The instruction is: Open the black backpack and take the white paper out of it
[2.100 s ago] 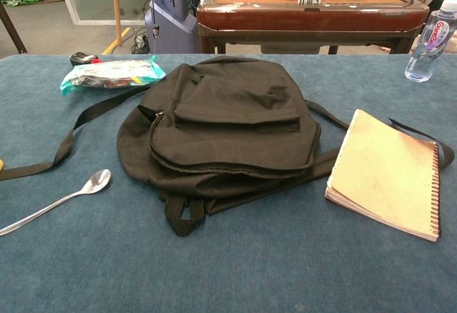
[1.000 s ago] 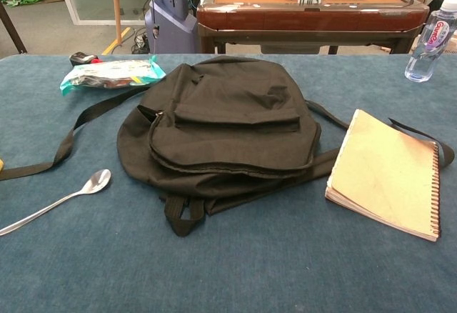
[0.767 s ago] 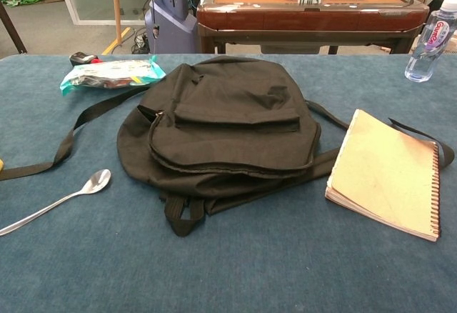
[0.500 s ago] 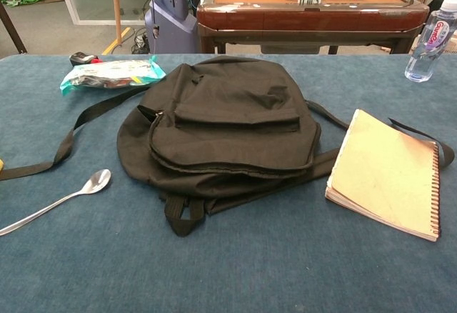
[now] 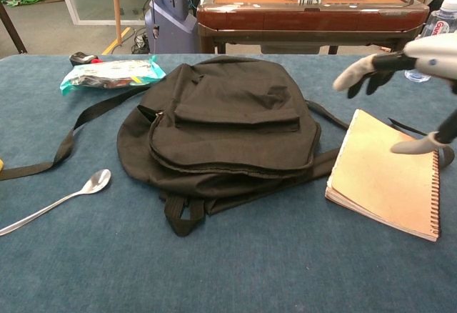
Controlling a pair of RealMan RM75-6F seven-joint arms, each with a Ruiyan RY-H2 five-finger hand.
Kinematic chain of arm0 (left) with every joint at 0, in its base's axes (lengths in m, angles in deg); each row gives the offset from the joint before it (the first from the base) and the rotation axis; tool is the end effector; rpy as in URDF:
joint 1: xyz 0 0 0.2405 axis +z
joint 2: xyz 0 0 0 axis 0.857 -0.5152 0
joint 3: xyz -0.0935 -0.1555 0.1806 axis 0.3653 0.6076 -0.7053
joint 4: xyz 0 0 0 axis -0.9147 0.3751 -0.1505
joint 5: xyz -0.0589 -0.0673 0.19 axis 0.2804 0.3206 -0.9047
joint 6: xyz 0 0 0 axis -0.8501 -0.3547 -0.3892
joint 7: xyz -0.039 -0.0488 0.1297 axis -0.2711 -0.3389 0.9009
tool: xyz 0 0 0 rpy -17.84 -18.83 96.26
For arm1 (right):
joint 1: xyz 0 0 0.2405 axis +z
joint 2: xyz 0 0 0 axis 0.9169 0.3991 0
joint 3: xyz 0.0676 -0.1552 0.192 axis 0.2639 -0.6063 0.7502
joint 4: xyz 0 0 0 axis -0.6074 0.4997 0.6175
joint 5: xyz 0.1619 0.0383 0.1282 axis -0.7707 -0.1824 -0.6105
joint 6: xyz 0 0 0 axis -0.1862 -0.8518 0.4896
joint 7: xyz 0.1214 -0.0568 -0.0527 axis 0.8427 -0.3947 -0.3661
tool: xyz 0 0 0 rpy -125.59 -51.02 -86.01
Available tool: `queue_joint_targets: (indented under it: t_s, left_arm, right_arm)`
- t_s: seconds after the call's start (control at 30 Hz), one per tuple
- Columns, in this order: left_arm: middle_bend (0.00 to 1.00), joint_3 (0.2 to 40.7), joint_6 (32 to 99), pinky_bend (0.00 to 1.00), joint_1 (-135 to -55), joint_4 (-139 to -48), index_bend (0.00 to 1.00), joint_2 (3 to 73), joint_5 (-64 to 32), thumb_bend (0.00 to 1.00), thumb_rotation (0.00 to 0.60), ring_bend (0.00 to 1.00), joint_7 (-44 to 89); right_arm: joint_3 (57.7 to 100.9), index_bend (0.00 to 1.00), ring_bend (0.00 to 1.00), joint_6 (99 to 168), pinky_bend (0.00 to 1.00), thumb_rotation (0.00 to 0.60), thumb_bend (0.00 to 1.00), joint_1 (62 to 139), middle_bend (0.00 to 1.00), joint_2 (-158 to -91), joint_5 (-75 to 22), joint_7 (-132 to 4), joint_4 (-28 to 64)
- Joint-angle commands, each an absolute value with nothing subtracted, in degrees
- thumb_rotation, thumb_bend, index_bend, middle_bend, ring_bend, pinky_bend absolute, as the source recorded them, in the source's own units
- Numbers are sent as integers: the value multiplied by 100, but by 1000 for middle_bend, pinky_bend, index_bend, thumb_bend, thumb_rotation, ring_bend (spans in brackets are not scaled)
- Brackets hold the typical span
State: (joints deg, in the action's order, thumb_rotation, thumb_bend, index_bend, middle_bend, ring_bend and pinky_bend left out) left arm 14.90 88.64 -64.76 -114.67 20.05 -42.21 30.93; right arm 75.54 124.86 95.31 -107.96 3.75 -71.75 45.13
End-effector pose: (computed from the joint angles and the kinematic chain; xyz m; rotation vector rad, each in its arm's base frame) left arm -0.2953 0.1842 0.1541 -1.4298 -0.7682 -0.8715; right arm -0.1743 -0.2671 0.0697 2.0782 -0.8145 0.9935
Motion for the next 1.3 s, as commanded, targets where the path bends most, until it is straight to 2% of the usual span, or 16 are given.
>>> queue_joint_targets:
  t_s: [0.03, 0.3, 0.57, 1.17, 1.3]
  left_arm:
    - [105, 1480, 8873, 7, -6462, -11466, 87, 1998, -4223, 321, 600, 79, 3090]
    - [105, 1461, 8875, 7, -6433, -11419, 87, 2005, -4215, 321, 600, 80, 3059]
    - [105, 1470, 8867, 7, -6422, -11345, 87, 2014, -4184, 321, 600, 80, 2999]
    - [105, 1475, 8792, 7, -6440, -11229, 87, 2053, -4149, 321, 600, 80, 2948]
    - [105, 1483, 8788, 7, -6442, -11215, 87, 2059, -4137, 321, 600, 80, 2951]
  right_arm:
    - [7781, 195, 242, 11823, 220, 600, 145, 10097, 253, -11178, -37, -7309, 4482]
    - [7951, 196, 231, 11057, 220, 600, 141, 10851, 247, -12070, -786, -7782, 3829]
    - [8114, 196, 231, 10773, 220, 600, 140, 11356, 245, -12703, -1436, -7943, 3259]
    - [8153, 196, 231, 10431, 220, 600, 139, 12057, 245, -13158, -2378, -7961, 2614]
    - [8188, 218, 231, 10377, 223, 600, 177, 12202, 246, -13233, -2555, -7944, 2393]
